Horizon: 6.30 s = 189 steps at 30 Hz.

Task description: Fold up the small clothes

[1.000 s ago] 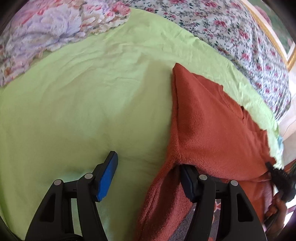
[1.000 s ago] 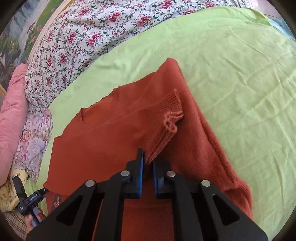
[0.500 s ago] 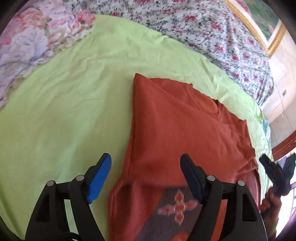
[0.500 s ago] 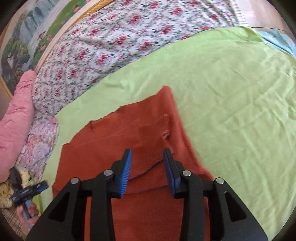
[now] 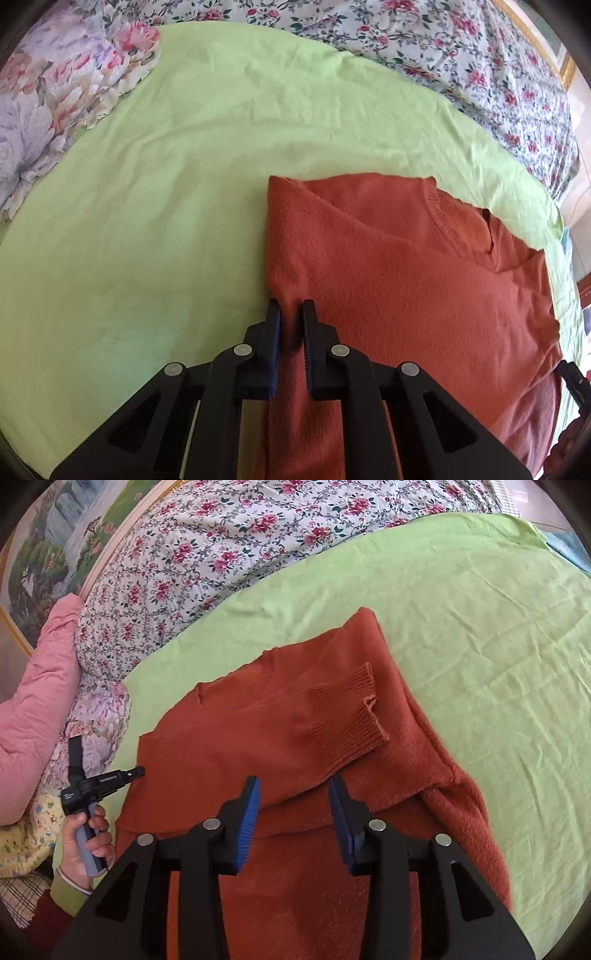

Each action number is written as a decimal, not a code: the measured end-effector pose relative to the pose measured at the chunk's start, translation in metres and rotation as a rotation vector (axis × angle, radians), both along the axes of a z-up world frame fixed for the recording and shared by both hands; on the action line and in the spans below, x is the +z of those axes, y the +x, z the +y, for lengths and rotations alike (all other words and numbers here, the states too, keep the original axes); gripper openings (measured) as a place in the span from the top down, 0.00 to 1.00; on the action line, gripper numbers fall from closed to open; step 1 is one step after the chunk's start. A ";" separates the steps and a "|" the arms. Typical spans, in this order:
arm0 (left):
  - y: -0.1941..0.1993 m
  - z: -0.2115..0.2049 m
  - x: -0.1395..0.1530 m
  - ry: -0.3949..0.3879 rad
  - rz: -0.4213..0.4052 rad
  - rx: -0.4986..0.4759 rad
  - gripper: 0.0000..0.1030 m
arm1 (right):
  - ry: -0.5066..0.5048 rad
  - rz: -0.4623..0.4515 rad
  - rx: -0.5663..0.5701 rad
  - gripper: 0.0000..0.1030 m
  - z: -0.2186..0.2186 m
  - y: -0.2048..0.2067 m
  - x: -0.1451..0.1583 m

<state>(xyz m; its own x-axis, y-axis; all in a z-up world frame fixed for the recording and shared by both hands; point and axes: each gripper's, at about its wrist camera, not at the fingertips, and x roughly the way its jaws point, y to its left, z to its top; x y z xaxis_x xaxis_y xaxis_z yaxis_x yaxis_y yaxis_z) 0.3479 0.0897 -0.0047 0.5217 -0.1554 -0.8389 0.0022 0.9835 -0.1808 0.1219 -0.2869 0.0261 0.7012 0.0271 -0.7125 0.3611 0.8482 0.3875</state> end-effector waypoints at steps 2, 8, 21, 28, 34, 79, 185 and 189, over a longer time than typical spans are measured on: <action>-0.020 0.001 0.008 -0.008 -0.002 -0.012 0.84 | 0.000 -0.007 0.018 0.58 0.006 -0.009 0.005; -0.119 0.006 0.019 -0.061 -0.022 -0.062 0.65 | -0.020 -0.019 0.046 0.48 0.021 -0.049 0.017; -0.287 0.042 -0.007 -0.098 0.029 -0.038 0.50 | -0.055 0.010 0.042 0.42 0.029 -0.136 0.015; -0.328 0.049 -0.023 -0.148 0.050 -0.045 0.48 | -0.054 0.050 0.031 0.42 0.030 -0.170 0.008; -0.357 0.037 -0.033 -0.178 0.026 -0.093 0.50 | -0.048 0.054 0.024 0.42 0.024 -0.213 0.005; -0.279 0.066 0.070 -0.428 -0.297 -0.160 0.97 | 0.249 -0.371 0.270 0.94 -0.009 -0.179 0.058; 0.061 -0.018 0.058 -0.096 -0.185 -0.012 0.50 | -0.235 -0.081 -0.102 0.50 -0.105 0.104 0.039; 0.002 -0.027 0.048 -0.127 -0.173 -0.069 0.49 | -0.194 -0.085 -0.066 0.50 -0.088 0.077 0.037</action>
<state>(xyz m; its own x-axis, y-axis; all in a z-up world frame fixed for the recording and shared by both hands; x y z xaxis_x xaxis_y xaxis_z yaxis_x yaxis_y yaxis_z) 0.3502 0.0630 0.0438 0.6408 -0.2939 -0.7092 0.1101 0.9494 -0.2940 0.1984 -0.3747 0.0630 0.7547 -0.1532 -0.6379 0.3916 0.8853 0.2507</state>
